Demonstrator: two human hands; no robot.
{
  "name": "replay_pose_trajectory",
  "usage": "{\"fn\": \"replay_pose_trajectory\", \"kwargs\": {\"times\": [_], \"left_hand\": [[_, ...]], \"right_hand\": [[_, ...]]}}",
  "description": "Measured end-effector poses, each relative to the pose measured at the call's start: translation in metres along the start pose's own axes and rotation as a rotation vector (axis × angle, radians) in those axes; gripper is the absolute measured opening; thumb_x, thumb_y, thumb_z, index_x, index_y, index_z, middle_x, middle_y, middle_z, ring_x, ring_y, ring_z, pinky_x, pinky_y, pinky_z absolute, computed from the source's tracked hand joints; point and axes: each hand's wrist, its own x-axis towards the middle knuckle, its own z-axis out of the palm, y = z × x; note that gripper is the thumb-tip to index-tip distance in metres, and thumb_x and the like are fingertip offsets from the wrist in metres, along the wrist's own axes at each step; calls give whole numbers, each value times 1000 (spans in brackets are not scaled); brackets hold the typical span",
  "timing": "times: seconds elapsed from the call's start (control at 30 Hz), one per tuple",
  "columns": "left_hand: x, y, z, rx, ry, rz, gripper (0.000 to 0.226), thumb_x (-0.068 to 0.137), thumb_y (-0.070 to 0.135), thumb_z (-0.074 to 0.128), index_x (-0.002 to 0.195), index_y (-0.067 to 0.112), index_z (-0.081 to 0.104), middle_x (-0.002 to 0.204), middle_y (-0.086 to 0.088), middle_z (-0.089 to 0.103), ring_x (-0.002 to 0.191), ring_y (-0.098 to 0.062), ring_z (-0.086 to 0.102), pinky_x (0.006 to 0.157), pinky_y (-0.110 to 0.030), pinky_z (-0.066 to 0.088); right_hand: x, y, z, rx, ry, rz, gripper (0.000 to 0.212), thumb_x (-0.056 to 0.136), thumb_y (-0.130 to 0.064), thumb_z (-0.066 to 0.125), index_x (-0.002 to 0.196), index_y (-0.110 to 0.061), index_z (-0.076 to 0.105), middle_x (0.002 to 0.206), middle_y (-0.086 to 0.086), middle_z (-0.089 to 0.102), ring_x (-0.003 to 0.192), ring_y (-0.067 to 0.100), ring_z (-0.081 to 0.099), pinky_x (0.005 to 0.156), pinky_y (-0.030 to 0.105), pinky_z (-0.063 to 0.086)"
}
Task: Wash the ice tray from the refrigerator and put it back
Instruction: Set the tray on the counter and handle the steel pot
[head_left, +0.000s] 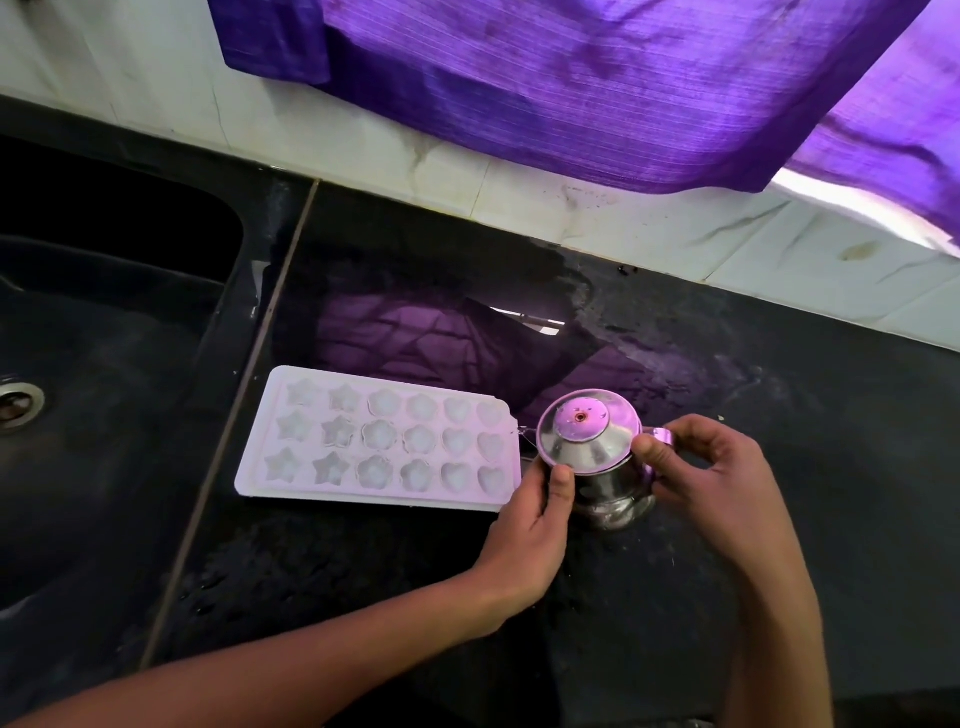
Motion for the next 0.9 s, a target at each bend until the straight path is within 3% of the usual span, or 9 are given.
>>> {"fn": "replay_pose_trajectory", "kwargs": {"times": [0.2, 0.37, 0.57, 0.8, 0.9], "left_hand": [[1, 4, 1, 10, -17, 21, 57, 83, 67, 27, 133, 42, 40, 128, 26, 51, 122, 2, 46, 108, -36, 39], [-1, 12, 0, -3, -19, 40, 58, 81, 62, 28, 134, 39, 39, 121, 32, 49, 121, 5, 45, 109, -33, 37], [0, 8, -1, 26, 13, 55, 63, 83, 67, 29, 137, 36, 40, 131, 22, 52, 123, 3, 46, 108, -34, 38], [-8, 10, 0, 132, 64, 147, 63, 85, 64, 27, 142, 38, 31, 132, 31, 45, 120, 16, 39, 96, -8, 31], [-15, 11, 3, 179, 99, 138, 59, 88, 63, 22, 142, 40, 28, 129, 32, 42, 118, 13, 39, 93, -7, 30]], "right_hand": [[-2, -7, -5, 24, 8, -11, 14, 75, -23, 73, 72, -12, 65, 66, 5, 66, 65, 26, 62, 74, 54, 55], [-3, -11, -5, 41, 20, -25, 16, 76, -21, 72, 74, -8, 64, 62, 0, 64, 65, 20, 60, 68, 41, 55], [-7, -11, -3, 81, 38, -27, 21, 74, -26, 72, 77, -7, 64, 64, 1, 64, 63, 16, 59, 70, 44, 56], [-13, -1, -1, 192, 42, -38, 29, 64, -36, 69, 74, -10, 64, 72, 2, 69, 71, 18, 61, 67, 34, 57], [-15, 5, -1, 204, 25, -41, 31, 59, -43, 70, 71, -15, 65, 77, 1, 72, 72, 16, 62, 67, 34, 58]]}}
